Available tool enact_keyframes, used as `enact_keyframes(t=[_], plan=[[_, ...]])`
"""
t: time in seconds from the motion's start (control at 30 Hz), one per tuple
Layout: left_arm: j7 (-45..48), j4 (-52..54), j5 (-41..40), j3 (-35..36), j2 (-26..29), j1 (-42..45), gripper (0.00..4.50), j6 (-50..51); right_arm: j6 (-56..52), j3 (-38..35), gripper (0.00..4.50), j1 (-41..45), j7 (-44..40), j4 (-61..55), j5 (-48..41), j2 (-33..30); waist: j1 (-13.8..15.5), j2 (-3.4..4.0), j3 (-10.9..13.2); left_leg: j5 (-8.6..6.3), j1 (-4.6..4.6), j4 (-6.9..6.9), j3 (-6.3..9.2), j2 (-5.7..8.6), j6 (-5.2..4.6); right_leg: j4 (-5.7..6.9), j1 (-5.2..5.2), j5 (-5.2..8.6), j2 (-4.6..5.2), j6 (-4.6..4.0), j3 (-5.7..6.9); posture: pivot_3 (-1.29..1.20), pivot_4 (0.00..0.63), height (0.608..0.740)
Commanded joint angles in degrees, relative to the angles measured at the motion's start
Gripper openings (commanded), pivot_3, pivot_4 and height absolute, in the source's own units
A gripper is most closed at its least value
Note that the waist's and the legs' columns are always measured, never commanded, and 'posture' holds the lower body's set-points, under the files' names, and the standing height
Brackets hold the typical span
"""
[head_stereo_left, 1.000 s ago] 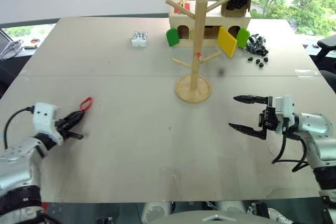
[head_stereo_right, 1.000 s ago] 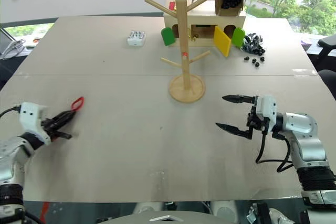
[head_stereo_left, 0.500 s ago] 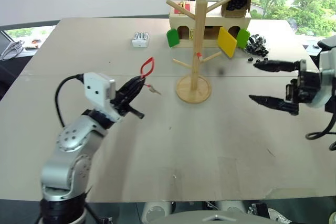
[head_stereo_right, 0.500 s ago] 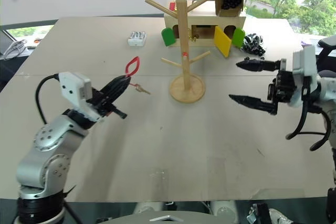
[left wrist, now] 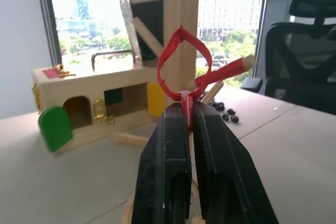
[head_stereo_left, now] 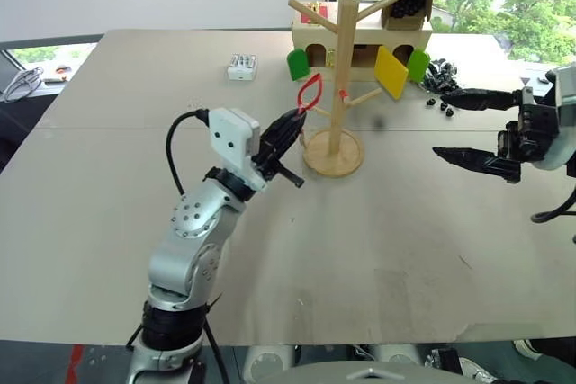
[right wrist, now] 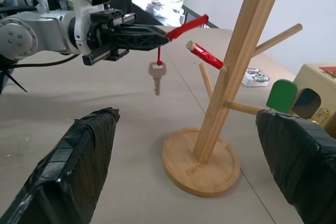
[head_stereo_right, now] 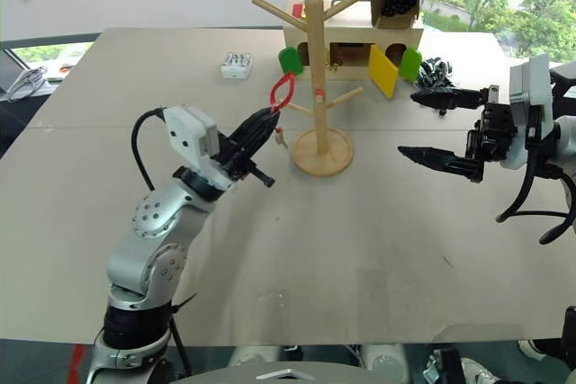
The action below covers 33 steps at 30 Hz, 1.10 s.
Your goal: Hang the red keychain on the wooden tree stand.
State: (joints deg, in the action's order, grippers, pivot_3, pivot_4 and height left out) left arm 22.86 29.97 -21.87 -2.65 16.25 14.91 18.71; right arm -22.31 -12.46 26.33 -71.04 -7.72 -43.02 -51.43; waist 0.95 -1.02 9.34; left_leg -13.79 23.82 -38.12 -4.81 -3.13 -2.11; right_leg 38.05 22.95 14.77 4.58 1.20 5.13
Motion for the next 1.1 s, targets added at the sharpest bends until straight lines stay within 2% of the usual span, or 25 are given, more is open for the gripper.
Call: enact_keyframes(t=[0.03, 0.4, 0.83, 0.9, 0.93, 0.97, 1.1], plan=[[1.17, 0.16, 0.62, -1.97, -1.35, 1.27, 0.05, -2.75, 0.44, -2.50, 4.50, -0.08, 0.34, -0.97, 0.13, -0.42, 0.00, 0.00, 0.00, 0.00, 0.00, 0.00, 0.00, 0.00, 0.00, 0.00, 0.00, 0.00, 0.00, 0.00, 0.00, 0.00, 0.150, 0.740], [4.70, -3.41, 2.34, -5.27, -1.43, 3.62, 0.05, -4.01, 0.58, -3.17, 4.50, -1.20, 1.92, -1.95, 0.03, -0.02, 0.00, 0.00, 0.00, 0.00, 0.00, -0.04, 0.00, 0.01, 0.00, 0.01, 0.00, 0.00, -0.01, 0.01, -0.01, 0.00, 0.150, 0.740], [1.97, -7.88, 6.20, -6.39, -5.33, 6.27, 0.05, -4.14, 0.20, -4.57, 4.50, -3.34, 3.78, -4.31, -0.58, 0.33, 0.01, 0.00, 0.00, 0.00, 0.01, -0.05, 0.02, 0.00, -0.01, 0.00, 0.00, -0.01, -0.02, 0.02, 0.00, 0.00, 0.150, 0.740], [1.56, -8.22, 6.47, -6.07, -5.72, 6.52, 0.71, -4.33, 0.24, -4.65, 4.50, -3.36, 3.99, -4.38, -0.62, 0.39, 0.02, 0.00, 0.00, 0.00, 0.01, -0.05, 0.02, -0.01, -0.01, 0.00, 0.00, -0.01, -0.02, 0.02, 0.00, 0.00, 0.150, 0.740], [1.44, -8.26, 6.60, -5.92, -5.82, 6.57, 0.82, -4.36, 0.24, -4.68, 4.50, -3.36, 4.13, -4.44, -0.68, 0.40, 0.02, 0.00, 0.00, 0.00, 0.01, -0.05, 0.02, -0.01, -0.01, 0.00, 0.00, -0.01, -0.02, 0.02, 0.00, 0.00, 0.150, 0.740], [1.18, -8.36, 6.77, -5.67, -5.92, 6.65, 1.17, -4.39, 0.23, -4.69, 4.50, -3.37, 4.23, -4.48, -0.72, 0.41, 0.01, -0.01, 0.00, 0.00, 0.01, -0.05, 0.02, 0.00, -0.01, 0.00, 0.00, -0.01, -0.02, 0.02, 0.00, 0.00, 0.150, 0.740], [-0.72, -8.54, 6.46, -3.86, -7.01, 6.95, 3.04, -4.14, 0.71, -4.50, 4.50, -3.76, 4.41, -4.38, -0.43, 0.68, 0.00, -0.01, 0.00, 0.00, 0.01, -0.05, 0.03, 0.00, -0.01, 0.00, 0.00, -0.01, -0.02, 0.02, -0.01, 0.00, 0.150, 0.740]])
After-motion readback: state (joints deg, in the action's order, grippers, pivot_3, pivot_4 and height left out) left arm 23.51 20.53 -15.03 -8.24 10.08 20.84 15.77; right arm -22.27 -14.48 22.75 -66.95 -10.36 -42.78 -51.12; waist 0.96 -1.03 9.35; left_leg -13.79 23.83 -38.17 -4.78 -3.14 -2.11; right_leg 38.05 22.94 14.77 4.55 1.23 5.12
